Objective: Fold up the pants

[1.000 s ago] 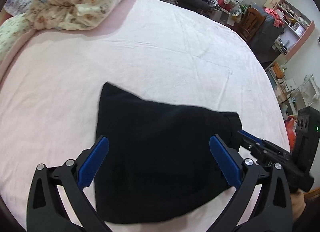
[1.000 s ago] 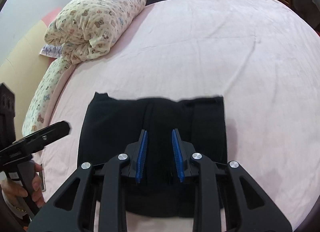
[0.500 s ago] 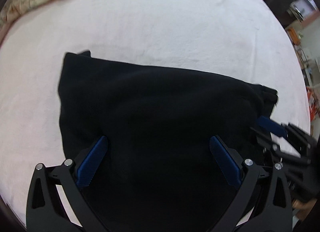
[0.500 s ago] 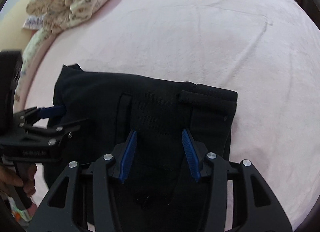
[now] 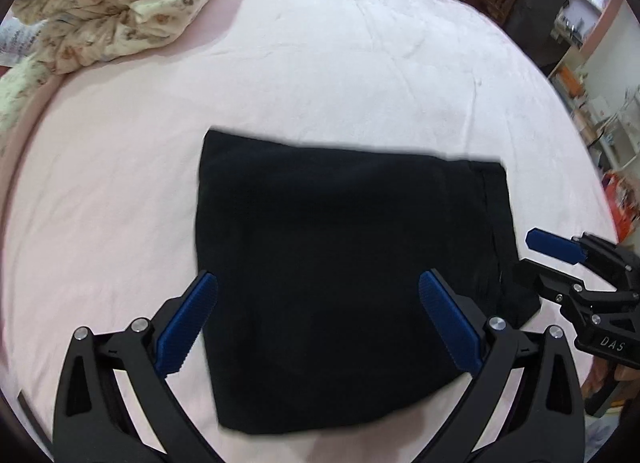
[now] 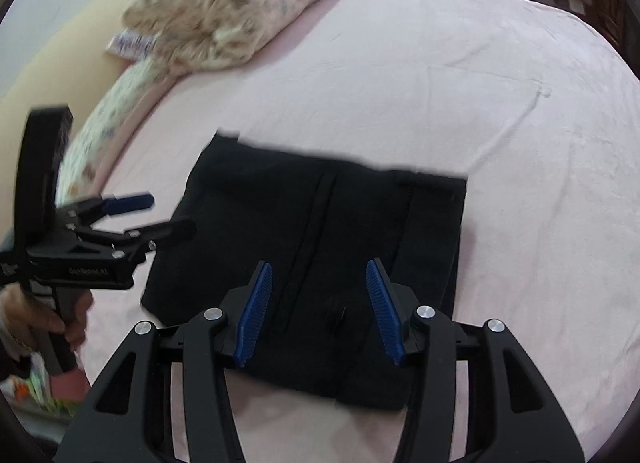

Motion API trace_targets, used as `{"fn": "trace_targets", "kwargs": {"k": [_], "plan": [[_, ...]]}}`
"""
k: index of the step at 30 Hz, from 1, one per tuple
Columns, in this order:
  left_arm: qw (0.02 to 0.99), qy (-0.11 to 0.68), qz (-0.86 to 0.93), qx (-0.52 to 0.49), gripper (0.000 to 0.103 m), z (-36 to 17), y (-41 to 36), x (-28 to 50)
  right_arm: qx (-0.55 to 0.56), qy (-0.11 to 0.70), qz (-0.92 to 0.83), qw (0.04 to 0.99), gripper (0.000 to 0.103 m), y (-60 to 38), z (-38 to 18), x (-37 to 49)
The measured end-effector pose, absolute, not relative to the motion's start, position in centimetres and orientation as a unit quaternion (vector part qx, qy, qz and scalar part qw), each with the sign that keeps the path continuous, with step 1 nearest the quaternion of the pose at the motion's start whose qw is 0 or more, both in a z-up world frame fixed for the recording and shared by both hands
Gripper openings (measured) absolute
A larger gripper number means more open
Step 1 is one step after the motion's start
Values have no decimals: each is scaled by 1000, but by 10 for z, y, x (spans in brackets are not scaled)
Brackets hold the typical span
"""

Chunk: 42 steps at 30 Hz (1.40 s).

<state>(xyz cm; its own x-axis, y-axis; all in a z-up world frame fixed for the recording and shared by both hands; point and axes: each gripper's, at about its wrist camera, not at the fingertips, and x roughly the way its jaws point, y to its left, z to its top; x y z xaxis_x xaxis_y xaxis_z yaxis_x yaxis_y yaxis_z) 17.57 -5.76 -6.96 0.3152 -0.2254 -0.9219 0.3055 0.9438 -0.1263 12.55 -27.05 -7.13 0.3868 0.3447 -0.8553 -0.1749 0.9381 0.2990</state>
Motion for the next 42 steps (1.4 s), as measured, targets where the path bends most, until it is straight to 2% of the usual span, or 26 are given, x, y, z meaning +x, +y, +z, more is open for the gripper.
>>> {"fn": "trace_targets", "kwargs": {"k": [7, 9, 18, 20, 30, 32, 38, 42], "plan": [[797, 592, -98, 67, 101, -91, -49, 144, 110, 565, 119, 809, 52, -264, -89, 105], [795, 598, -78, 69, 101, -98, -47, 143, 103, 572, 107, 807, 55, -261, -92, 102], [746, 661, -76, 23, 101, -134, -39, 148, 65, 603, 91, 790, 58, -249, -116, 94], [739, 669, -79, 18, 101, -138, -37, 153, 59, 602, 94, 791, 63, -245, -117, 95], [738, 669, -86, 20, 101, -144, -31, 160, 54, 600, 102, 791, 73, -242, -122, 95], [741, 666, -86, 22, 101, -145, -34, 159, 53, 600, 108, 791, 79, -241, -122, 96], [739, 667, -86, 25, 101, -139, -37, 146, 94, 586, 122, 796, 79, -253, -100, 99], [760, 642, -87, 56, 101, -118, -41, 143, 99, 543, 122, 825, 79, -264, -72, 104]]}}
